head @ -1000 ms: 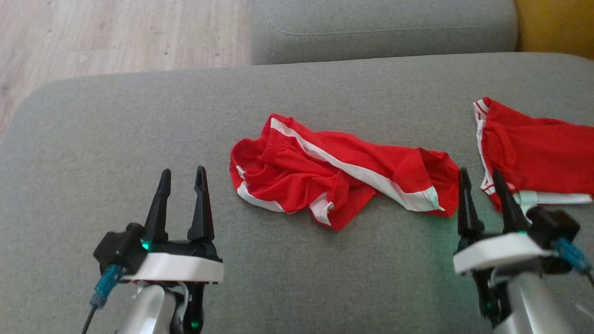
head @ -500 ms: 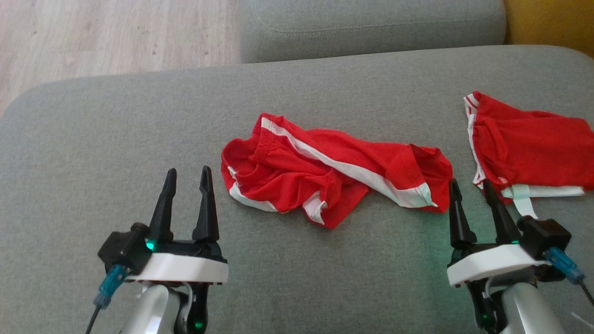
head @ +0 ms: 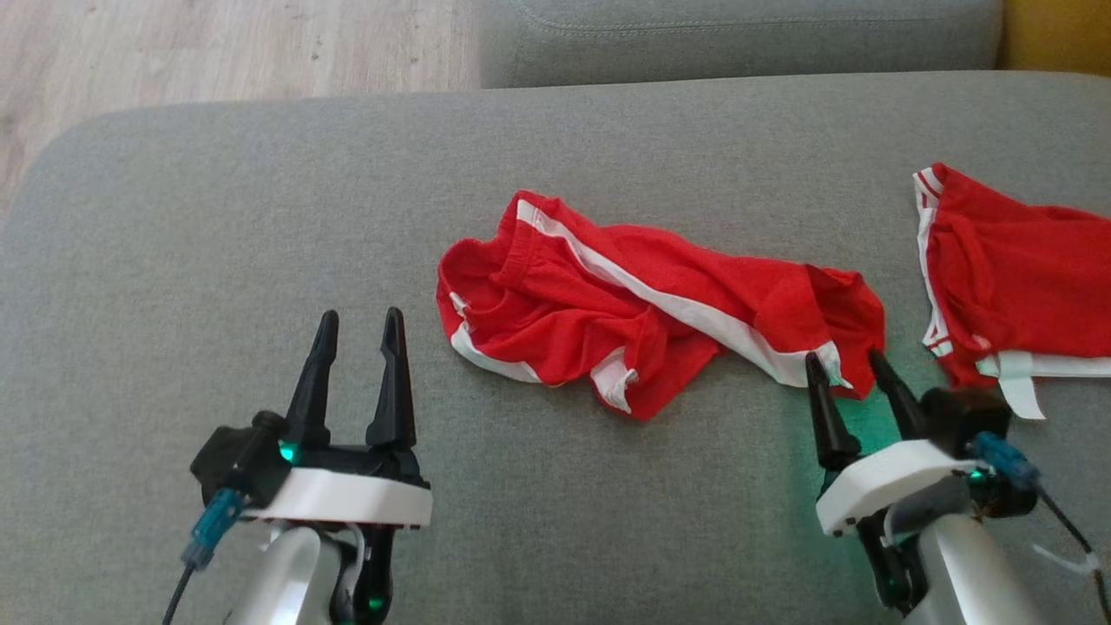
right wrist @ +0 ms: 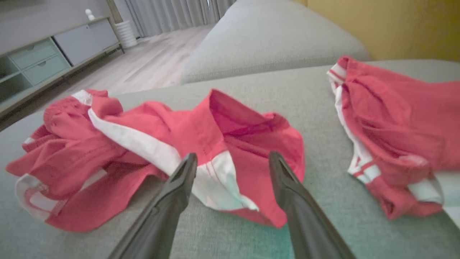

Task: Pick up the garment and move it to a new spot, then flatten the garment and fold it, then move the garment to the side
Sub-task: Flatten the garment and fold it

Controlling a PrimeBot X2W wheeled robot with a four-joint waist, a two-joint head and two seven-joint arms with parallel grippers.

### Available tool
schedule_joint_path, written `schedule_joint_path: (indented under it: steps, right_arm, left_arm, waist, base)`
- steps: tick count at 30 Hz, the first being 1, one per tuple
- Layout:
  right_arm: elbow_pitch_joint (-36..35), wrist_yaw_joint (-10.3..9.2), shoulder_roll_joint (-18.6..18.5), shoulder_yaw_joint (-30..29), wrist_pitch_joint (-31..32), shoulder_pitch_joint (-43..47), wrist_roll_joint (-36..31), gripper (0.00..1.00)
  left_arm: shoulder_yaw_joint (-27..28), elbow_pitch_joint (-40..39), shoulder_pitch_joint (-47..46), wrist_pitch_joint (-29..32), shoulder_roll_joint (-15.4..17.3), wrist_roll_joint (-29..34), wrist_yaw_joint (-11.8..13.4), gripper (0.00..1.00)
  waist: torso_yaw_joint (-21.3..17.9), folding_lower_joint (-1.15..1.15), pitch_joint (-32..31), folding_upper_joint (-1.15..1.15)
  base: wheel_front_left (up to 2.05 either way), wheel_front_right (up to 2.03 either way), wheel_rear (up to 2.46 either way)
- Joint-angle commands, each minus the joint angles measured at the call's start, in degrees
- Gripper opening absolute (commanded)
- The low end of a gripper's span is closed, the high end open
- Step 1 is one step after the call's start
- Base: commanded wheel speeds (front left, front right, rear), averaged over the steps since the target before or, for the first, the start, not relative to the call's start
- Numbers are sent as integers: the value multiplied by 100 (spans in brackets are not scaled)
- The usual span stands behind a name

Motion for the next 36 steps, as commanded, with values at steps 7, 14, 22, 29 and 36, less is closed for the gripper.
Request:
schedule_joint_path:
  steps: [7, 14, 22, 29, 36]
  right_arm:
    - [222, -4, -98, 266, 86, -363, -103, 100]
    - [484, -4, -152, 485, 93, -572, -14, 0]
    - [301, -4, -145, 423, -41, -635, 309, 0]
    - [106, -4, -157, 580, 70, -865, 606, 0]
    - [235, -4, -205, 941, 155, -1423, 771, 0]
  left_arm:
    - [91, -136, -348, -41, 34, 25, -7, 100]
    - [98, -138, -387, -39, 65, 20, 12, 100]
    - [40, -121, -954, 618, 403, -15, -145, 100]
    - [-103, 366, -2350, 2799, 714, -866, -433, 100]
    - [-231, 1196, -3669, 5295, 1040, -1795, -496, 100]
  waist:
    - [86, 0, 19, 0]
    - [69, 0, 61, 0]
    - [-257, 0, 271, 0]
    - [-574, 0, 564, 0]
    - [-857, 0, 852, 0]
  base:
    - [0, 0, 0]
    - [0, 0, 0]
    - [0, 0, 0]
    - [0, 0, 0]
    - [0, 0, 0]
